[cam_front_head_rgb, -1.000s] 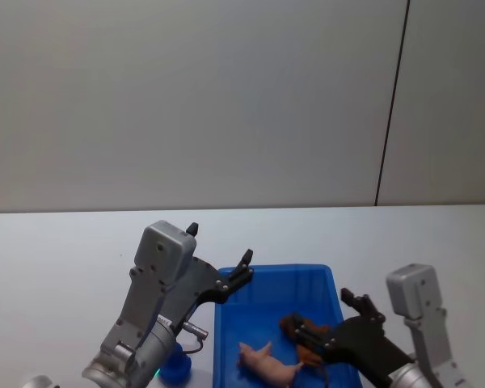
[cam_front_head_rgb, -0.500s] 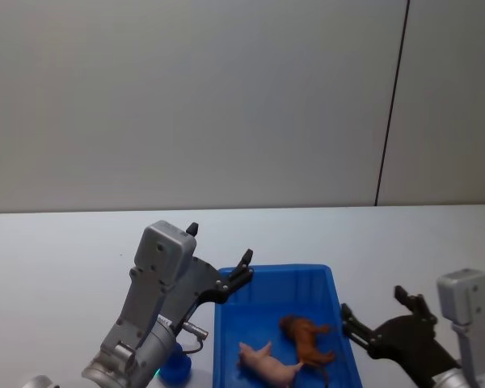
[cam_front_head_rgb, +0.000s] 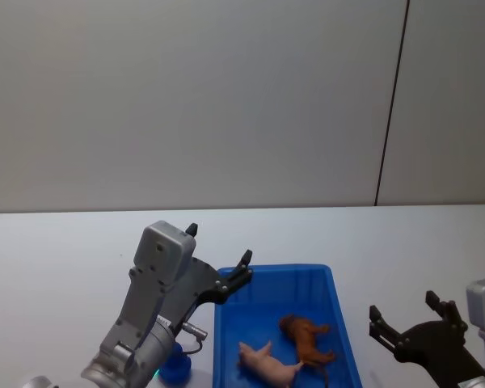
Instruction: Pick up the two dolls from the table and place them into the box.
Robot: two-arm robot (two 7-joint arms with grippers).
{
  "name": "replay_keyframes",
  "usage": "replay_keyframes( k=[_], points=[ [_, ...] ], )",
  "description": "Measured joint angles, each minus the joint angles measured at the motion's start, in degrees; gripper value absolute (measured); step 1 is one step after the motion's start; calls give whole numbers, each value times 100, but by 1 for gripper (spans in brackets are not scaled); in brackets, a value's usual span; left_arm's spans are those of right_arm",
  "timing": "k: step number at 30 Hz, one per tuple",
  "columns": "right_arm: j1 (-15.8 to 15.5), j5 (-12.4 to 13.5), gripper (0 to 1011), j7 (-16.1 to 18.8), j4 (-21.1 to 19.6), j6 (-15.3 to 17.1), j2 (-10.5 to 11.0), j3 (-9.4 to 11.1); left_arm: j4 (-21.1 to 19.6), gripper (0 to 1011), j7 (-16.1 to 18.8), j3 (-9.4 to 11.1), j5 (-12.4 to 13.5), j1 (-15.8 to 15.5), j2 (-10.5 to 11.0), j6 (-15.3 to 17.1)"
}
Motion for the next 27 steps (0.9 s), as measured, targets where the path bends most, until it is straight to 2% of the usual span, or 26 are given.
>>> replay_keyframes(
  k=[6,12,18,27],
  points=[
    [-43,17,1001,-73,-35,-7,31,23,-75,1001,59,-32,-76,52,51,141],
    [-71,27,1001,-118,-55,-12,50,40,-221,1001,209,-103,-256,173,159,408],
    [-86,33,1001,-143,-65,-16,63,48,-360,1001,416,-210,-575,346,310,708],
    [-101,38,1001,-164,-73,-19,70,55,-409,1001,612,-325,-949,515,446,949]
  ],
)
